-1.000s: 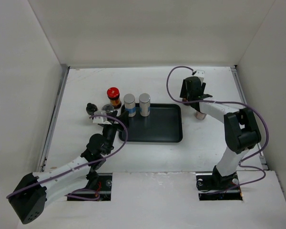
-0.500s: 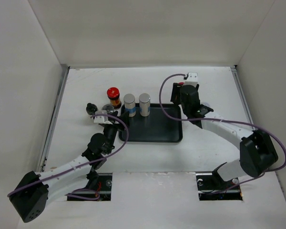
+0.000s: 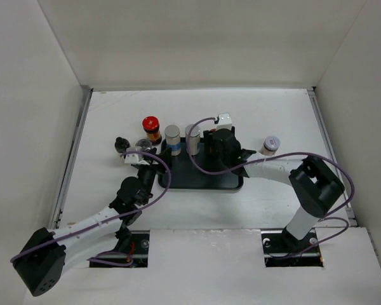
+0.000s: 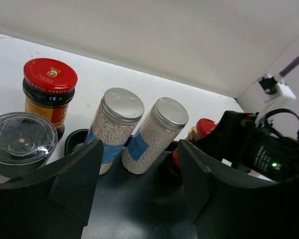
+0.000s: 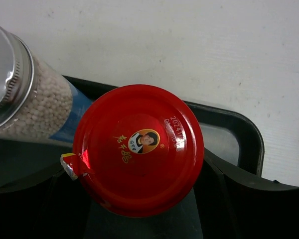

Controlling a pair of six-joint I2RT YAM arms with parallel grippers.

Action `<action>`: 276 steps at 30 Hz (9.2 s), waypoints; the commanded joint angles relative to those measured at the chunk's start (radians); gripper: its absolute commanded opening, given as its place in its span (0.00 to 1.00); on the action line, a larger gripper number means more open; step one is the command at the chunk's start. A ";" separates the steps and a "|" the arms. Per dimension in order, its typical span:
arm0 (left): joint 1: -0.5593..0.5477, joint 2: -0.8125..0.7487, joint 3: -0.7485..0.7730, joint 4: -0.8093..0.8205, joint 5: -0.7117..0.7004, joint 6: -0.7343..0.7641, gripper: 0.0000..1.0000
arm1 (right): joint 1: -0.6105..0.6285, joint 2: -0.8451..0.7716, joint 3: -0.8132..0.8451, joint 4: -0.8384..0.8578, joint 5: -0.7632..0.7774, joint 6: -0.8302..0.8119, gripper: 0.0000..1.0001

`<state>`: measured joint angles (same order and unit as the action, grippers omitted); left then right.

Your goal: Organize the condiment bottles

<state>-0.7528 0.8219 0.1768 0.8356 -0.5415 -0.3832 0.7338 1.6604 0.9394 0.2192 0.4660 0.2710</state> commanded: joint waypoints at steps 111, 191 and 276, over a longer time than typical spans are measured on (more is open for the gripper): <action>0.108 0.080 0.417 -0.811 -0.261 -0.046 0.82 | 0.074 -0.472 -0.425 0.246 0.177 0.227 0.31; 0.024 0.206 0.576 -0.748 -0.225 -0.088 0.92 | 0.074 -0.482 -0.508 0.393 0.088 0.212 0.89; -0.340 0.523 0.616 -0.326 -0.189 0.029 0.33 | -0.073 -0.732 -0.622 0.341 0.180 0.306 1.00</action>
<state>-1.0817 1.3693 0.7734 0.2600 -0.6960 -0.3439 0.6659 0.9234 0.3122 0.5243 0.6498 0.5655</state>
